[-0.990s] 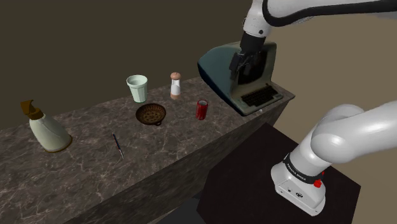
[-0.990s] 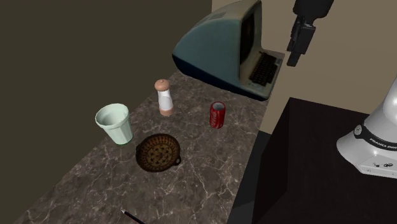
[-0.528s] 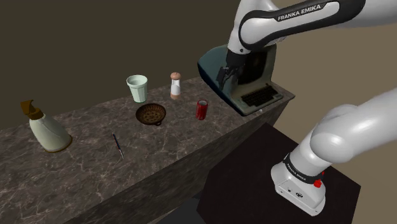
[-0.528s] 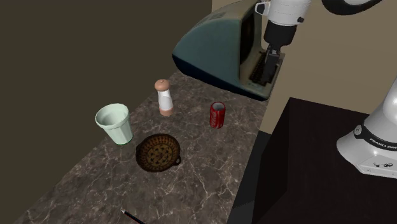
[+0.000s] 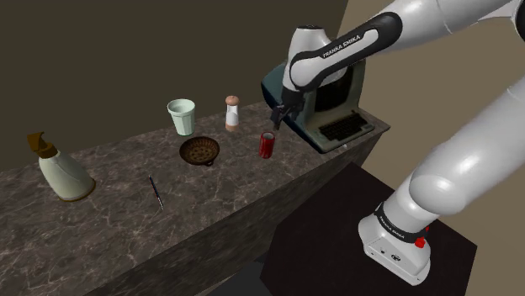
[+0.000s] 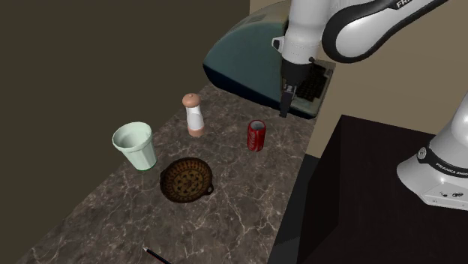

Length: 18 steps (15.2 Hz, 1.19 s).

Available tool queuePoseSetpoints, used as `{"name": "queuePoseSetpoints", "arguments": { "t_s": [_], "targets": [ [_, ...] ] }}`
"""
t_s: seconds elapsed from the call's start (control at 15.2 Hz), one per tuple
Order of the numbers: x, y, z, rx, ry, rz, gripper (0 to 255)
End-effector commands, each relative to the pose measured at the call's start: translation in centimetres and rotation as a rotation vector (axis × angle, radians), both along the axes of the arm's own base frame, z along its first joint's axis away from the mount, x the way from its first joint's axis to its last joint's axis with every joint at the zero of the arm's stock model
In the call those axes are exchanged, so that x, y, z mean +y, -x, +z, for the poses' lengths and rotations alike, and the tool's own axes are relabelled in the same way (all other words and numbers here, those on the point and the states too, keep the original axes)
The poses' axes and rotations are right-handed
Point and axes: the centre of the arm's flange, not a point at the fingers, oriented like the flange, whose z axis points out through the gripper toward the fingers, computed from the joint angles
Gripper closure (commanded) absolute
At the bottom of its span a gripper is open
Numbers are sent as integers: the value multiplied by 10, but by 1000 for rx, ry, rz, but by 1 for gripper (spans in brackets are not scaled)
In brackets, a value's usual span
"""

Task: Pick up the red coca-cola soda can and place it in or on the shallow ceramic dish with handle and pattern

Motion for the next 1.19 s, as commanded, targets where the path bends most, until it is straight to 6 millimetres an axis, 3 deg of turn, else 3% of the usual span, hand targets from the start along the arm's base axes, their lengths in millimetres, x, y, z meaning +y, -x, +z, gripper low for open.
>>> {"name": "queuePoseSetpoints", "arguments": {
  "t_s": [0.0,0.53,1.12],
  "targets": [
    [-2,-13,-23,-1,4,-3,0],
    [-12,-68,-108,-2,18,-15,0],
    [-12,-69,-148,-2,18,-15,0]
  ]
}}
